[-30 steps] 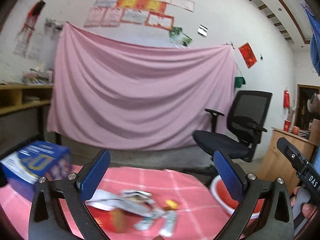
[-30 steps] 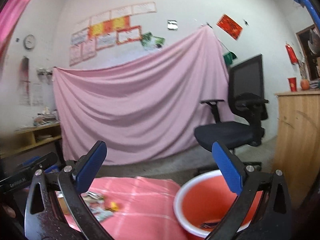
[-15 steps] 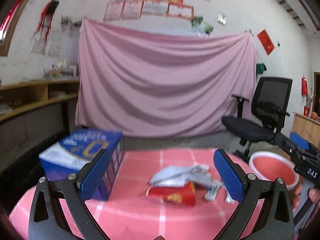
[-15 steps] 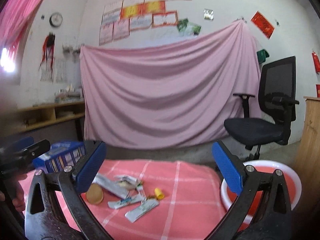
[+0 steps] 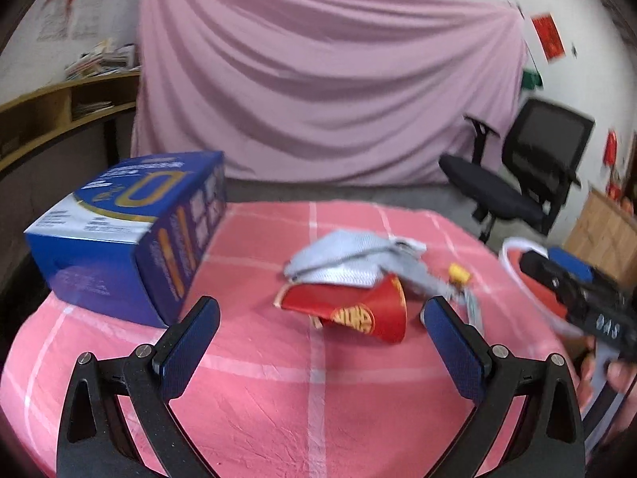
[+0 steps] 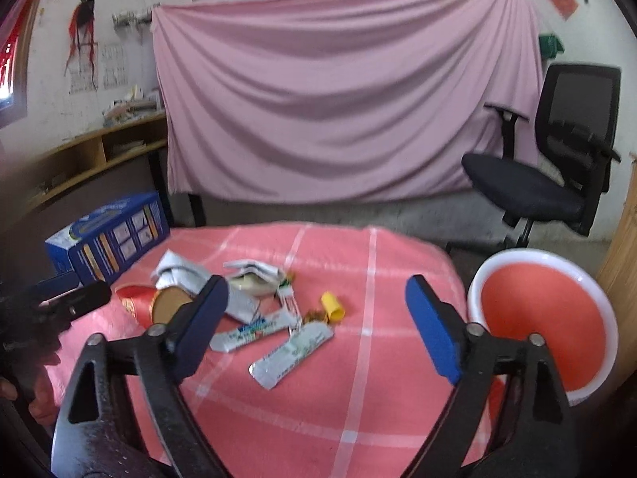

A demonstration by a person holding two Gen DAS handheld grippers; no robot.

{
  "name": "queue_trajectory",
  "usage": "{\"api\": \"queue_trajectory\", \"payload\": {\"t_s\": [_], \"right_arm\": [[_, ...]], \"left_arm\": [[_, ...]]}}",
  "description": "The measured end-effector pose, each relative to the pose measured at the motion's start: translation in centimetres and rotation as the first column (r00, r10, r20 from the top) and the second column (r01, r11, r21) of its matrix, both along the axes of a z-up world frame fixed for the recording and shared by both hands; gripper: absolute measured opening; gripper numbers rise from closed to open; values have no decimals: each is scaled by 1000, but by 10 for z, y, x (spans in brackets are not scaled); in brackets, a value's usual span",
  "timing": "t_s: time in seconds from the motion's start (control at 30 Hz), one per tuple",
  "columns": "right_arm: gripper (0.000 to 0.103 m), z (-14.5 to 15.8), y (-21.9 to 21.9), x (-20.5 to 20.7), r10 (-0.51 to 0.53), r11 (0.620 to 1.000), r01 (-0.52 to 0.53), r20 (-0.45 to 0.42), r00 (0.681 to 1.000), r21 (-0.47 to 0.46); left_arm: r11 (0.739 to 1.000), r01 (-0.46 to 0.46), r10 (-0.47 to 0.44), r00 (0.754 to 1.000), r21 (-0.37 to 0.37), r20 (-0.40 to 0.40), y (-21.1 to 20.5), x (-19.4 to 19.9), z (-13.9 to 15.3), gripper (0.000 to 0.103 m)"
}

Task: Collect trash
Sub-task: 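Move both tools back over the table toward the red cup and blister packs, then grasp the red paper cup with the left tool while the right tool grasps a white blister pack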

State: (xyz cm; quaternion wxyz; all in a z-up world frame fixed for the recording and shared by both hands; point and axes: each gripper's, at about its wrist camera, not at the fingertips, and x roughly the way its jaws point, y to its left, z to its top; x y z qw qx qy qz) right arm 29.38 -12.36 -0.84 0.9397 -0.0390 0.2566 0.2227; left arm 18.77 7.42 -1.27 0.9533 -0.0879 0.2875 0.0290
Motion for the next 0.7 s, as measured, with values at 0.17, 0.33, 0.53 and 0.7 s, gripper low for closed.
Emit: {"api": "queue_trajectory", "payload": {"t_s": [0.17, 0.33, 0.53, 0.7], "right_arm": [[97, -14, 3, 16, 9, 1000, -11, -122, 993, -22], [92, -28, 10, 30, 30, 998, -41, -235, 972, -40], [89, -43, 23, 40, 67, 994, -91, -335, 940, -57], [77, -52, 29, 45, 51, 991, -95, -383, 922, -97]], "left_arm": [[999, 51, -51, 998, -1, -47, -5, 10, -3, 96], [997, 70, -72, 994, -20, -80, -7, 20, -2, 94], [997, 75, -79, 988, -35, -130, -6, 29, -5, 76], [996, 85, -90, 986, -42, -137, -5, 31, -3, 65]]}}
